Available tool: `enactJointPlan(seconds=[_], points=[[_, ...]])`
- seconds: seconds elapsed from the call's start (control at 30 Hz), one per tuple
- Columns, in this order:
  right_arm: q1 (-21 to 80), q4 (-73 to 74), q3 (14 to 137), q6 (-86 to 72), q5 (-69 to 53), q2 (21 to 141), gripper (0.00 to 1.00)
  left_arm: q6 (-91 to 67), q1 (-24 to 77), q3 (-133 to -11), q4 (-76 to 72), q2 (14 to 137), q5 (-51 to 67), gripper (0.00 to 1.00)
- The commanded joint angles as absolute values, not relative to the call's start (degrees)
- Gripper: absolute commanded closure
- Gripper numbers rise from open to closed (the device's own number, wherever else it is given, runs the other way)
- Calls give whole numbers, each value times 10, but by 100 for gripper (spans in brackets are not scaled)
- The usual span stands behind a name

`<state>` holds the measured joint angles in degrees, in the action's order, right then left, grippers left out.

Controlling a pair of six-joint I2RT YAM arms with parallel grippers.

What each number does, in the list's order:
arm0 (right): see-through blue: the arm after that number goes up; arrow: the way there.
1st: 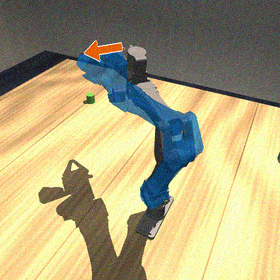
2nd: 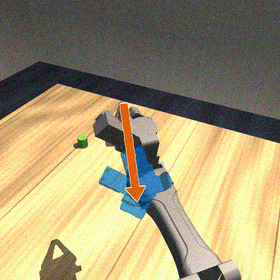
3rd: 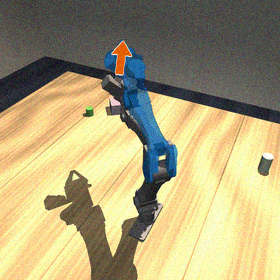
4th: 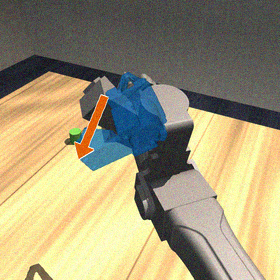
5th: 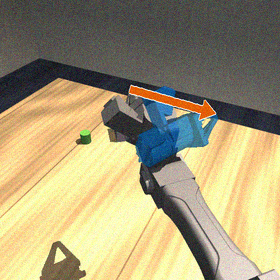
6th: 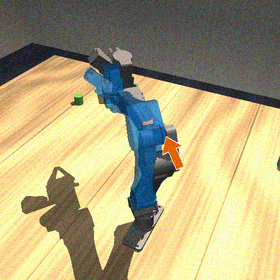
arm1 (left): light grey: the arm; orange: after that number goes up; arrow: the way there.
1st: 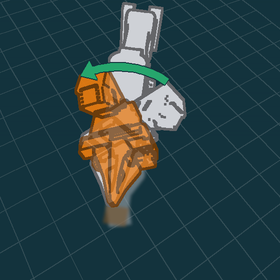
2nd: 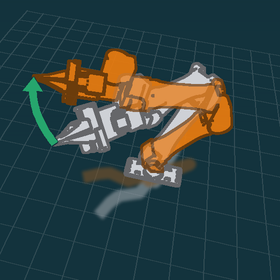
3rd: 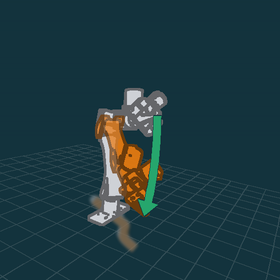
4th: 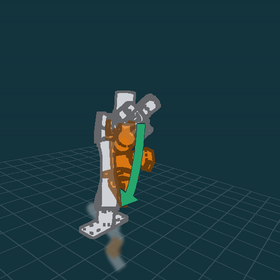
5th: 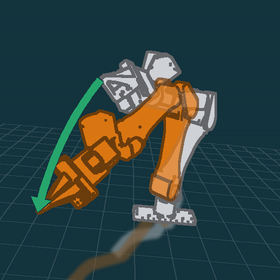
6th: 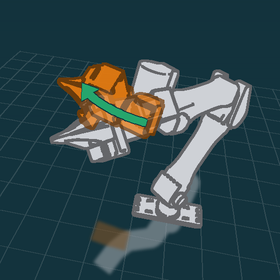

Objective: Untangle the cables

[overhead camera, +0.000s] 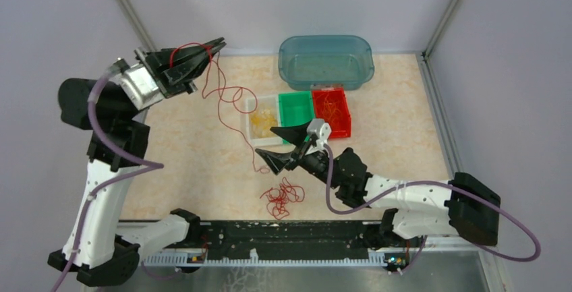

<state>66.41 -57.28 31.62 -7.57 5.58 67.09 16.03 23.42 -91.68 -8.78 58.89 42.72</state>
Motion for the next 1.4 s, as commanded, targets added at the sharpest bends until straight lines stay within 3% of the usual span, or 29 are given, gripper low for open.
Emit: enactJointPlan(seconds=[0.0, 0.43, 1.37], points=[[654, -557, 301, -73, 72, 638, 25, 113, 236, -885, -121, 594, 450, 100], [614, -347, 283, -89, 320, 546, 22, 64, 243, -848, -194, 672, 460, 100], [606, -260, 229, -119, 472, 394, 23, 84, 297, -919, -266, 886, 480, 100]])
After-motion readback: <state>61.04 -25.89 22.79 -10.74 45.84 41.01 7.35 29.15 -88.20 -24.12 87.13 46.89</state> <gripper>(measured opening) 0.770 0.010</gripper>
